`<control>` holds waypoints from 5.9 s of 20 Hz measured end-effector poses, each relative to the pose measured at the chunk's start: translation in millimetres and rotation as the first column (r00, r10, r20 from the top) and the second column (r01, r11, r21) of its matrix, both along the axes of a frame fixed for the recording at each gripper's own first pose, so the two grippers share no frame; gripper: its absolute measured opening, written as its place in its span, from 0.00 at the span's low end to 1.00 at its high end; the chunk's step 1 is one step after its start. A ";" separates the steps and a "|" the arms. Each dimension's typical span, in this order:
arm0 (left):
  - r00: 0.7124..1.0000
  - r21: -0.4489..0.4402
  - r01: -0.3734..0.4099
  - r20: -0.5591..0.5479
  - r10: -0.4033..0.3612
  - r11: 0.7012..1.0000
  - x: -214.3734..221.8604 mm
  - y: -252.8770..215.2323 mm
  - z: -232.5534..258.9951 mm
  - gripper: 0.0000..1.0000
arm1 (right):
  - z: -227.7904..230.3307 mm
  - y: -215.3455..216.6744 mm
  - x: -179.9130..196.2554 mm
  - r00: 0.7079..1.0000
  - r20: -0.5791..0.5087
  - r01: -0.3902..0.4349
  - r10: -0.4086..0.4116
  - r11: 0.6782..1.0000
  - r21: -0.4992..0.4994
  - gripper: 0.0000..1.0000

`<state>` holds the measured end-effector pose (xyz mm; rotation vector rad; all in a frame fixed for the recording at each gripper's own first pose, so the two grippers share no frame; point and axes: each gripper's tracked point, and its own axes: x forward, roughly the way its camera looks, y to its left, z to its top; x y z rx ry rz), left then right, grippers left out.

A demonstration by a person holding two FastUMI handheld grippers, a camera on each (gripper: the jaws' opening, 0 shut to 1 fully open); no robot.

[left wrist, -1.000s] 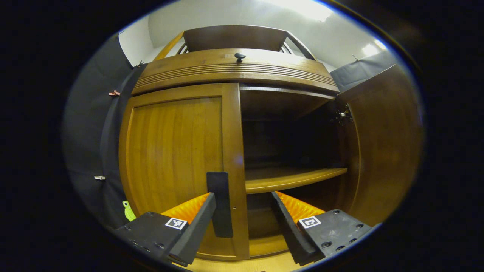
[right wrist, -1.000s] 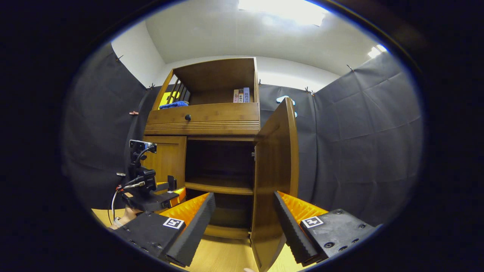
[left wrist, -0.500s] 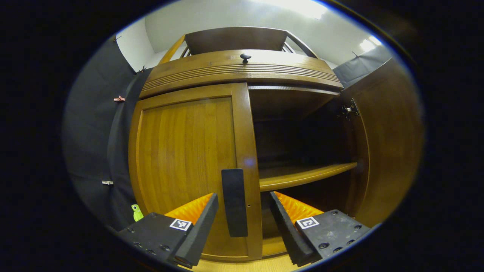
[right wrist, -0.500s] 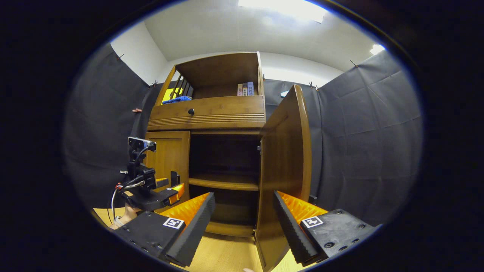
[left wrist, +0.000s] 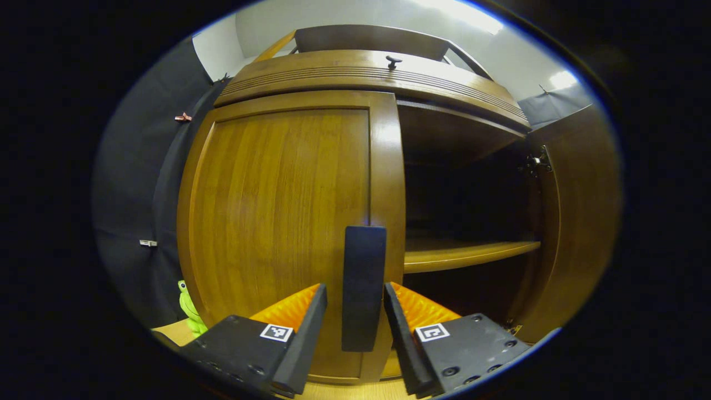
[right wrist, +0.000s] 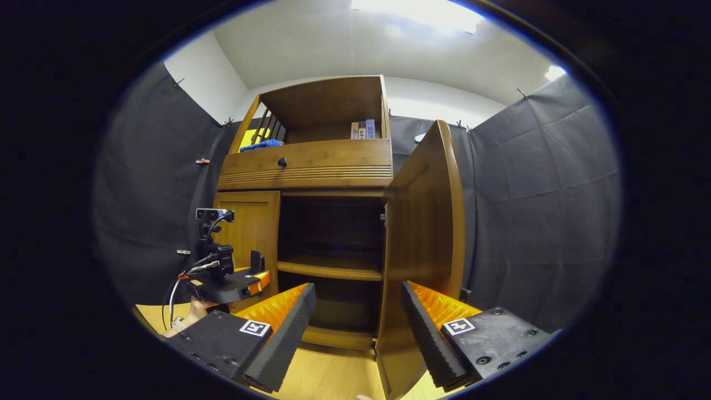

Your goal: Open the right door of the double-door shoe cabinet with the right hand, and open the left door with the left hand.

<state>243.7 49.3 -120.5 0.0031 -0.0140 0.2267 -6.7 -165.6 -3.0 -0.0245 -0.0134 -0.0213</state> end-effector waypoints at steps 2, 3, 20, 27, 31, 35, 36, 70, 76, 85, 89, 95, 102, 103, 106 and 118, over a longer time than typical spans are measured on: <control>0.999 -0.031 0.041 -0.004 -0.041 0.999 2.1 -6.8 -3.9 0.54 | -1.9 0.9 2.6 1.000 -0.001 -0.004 0.004 1.000 0.002 0.99; 0.999 -0.024 0.040 -0.003 -0.040 0.999 2.4 -7.0 -3.3 0.46 | -2.4 1.3 3.6 1.000 -0.003 -0.005 0.005 1.000 0.002 0.99; 0.990 -0.039 0.120 -0.076 -0.122 0.992 -78.0 -9.2 2.9 0.29 | 14.4 32.1 -15.3 1.000 -0.001 -0.011 0.011 1.000 0.001 0.97; 0.988 -0.032 0.123 -0.096 -0.125 0.992 -132.7 4.3 9.3 0.29 | 14.3 66.9 -31.4 0.999 -0.005 -0.051 0.051 0.998 0.032 0.97; 0.988 -0.035 0.116 -0.097 -0.119 0.993 -160.6 15.7 12.5 0.29 | 13.1 81.3 -32.8 0.997 -0.007 -0.071 0.071 0.996 0.048 0.97; 0.990 -0.019 0.093 -0.101 -0.095 0.995 -185.4 29.5 14.9 0.27 | 13.0 103.4 -32.4 0.994 -0.004 -0.108 0.108 0.992 0.058 0.98; 0.991 -0.014 0.082 -0.102 -0.083 0.997 -191.4 34.4 15.3 0.26 | 12.0 108.1 -33.2 0.993 -0.005 -0.116 0.116 0.992 0.056 0.98; 0.999 -0.037 -0.006 0.046 0.008 0.999 -345.7 44.4 102.9 0.05 | 10.0 156.0 -41.3 0.988 0.003 -0.152 0.153 0.983 0.101 0.98; 0.973 -0.011 0.224 0.058 -0.223 0.975 -316.1 -30.1 121.6 0.35 | -13.8 139.5 -48.5 0.996 -0.066 -0.055 0.060 0.996 0.065 0.98; 0.974 0.020 0.219 0.053 -0.219 0.976 -285.5 -43.7 121.4 0.96 | -7.7 124.2 -50.8 0.999 -0.052 -0.005 0.007 0.999 0.037 0.98; 0.980 0.036 0.189 0.050 -0.191 0.981 -278.1 -40.6 124.6 0.94 | -2.9 121.2 -49.1 0.999 -0.045 -0.004 0.006 0.999 0.037 0.98; 0.979 0.036 0.199 0.038 -0.201 0.979 -271.6 -44.1 122.1 0.96 | -2.1 120.7 -46.4 0.999 -0.043 -0.006 0.008 0.999 0.044 0.98; 0.982 0.040 0.183 0.041 -0.184 0.982 -272.6 -40.9 123.1 0.96 | 4.5 123.9 -45.5 0.999 -0.025 -0.021 0.022 0.999 0.044 0.98; 0.982 0.039 0.181 0.042 -0.183 0.983 -272.5 -40.6 123.7 0.96 | 6.6 124.4 -44.9 1.000 -0.019 -0.022 0.023 0.999 0.039 0.98; 0.982 0.040 0.181 0.042 -0.183 0.983 -272.9 -41.3 120.9 0.96 | 6.5 124.1 -45.1 1.000 -0.016 -0.027 0.027 0.999 0.037 0.98; 0.984 0.034 0.168 0.055 -0.169 0.985 -276.2 -38.9 123.7 0.96 | 6.1 128.8 -40.4 0.999 -0.016 -0.047 0.048 0.998 0.035 0.98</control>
